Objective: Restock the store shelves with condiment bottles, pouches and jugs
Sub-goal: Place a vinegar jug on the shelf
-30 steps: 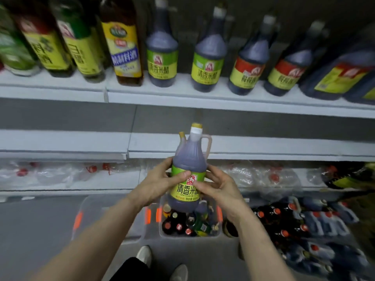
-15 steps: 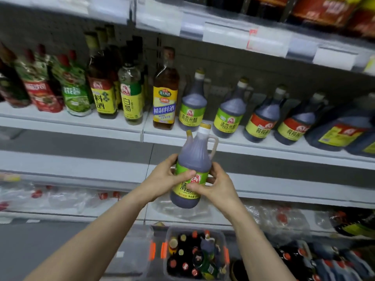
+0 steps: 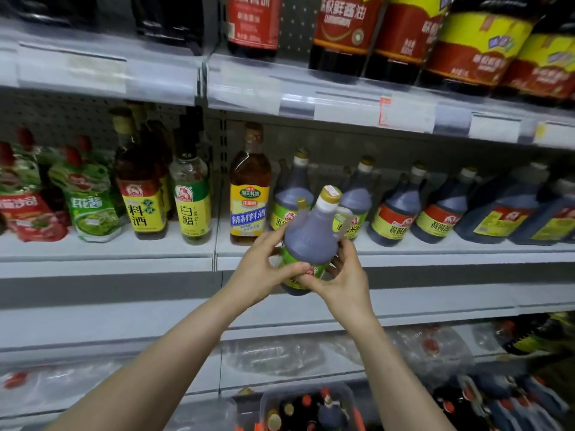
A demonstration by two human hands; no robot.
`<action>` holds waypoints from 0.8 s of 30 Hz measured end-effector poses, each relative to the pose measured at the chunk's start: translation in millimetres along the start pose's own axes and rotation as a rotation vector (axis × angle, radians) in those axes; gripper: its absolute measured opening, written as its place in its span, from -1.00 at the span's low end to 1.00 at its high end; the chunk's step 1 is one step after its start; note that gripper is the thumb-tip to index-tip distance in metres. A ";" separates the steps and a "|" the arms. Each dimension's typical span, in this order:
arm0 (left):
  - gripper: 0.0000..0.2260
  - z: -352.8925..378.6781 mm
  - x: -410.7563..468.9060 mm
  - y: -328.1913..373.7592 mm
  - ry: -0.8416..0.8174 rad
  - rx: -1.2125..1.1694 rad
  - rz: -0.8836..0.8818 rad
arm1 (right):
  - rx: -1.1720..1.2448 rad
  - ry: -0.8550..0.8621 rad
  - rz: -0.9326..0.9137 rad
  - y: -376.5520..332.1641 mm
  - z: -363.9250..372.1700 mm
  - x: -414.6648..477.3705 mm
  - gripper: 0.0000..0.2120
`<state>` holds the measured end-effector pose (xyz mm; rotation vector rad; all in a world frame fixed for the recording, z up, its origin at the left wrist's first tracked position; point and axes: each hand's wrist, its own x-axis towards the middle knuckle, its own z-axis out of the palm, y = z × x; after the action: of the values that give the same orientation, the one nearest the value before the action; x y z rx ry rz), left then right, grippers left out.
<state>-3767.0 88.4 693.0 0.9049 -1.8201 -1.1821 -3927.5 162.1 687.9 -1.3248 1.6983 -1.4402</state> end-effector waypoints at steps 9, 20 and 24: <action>-0.35 -0.5 31.0 -6.4 0.089 -0.049 -0.003 | -0.062 -0.006 -0.025 2.0 12.9 47.5 -0.12; -0.26 11.1 43.9 -19.3 0.085 -0.004 -0.055 | -0.033 -0.023 -0.029 18.6 14.8 63.5 -0.25; -0.26 19.2 47.8 -18.9 0.070 0.011 -0.060 | -0.074 -0.035 -0.032 20.5 13.5 68.3 -0.29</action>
<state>-3802.7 48.5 680.6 1.0010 -1.7561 -1.1646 -3947.7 93.2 677.3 -1.4148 1.7298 -1.3752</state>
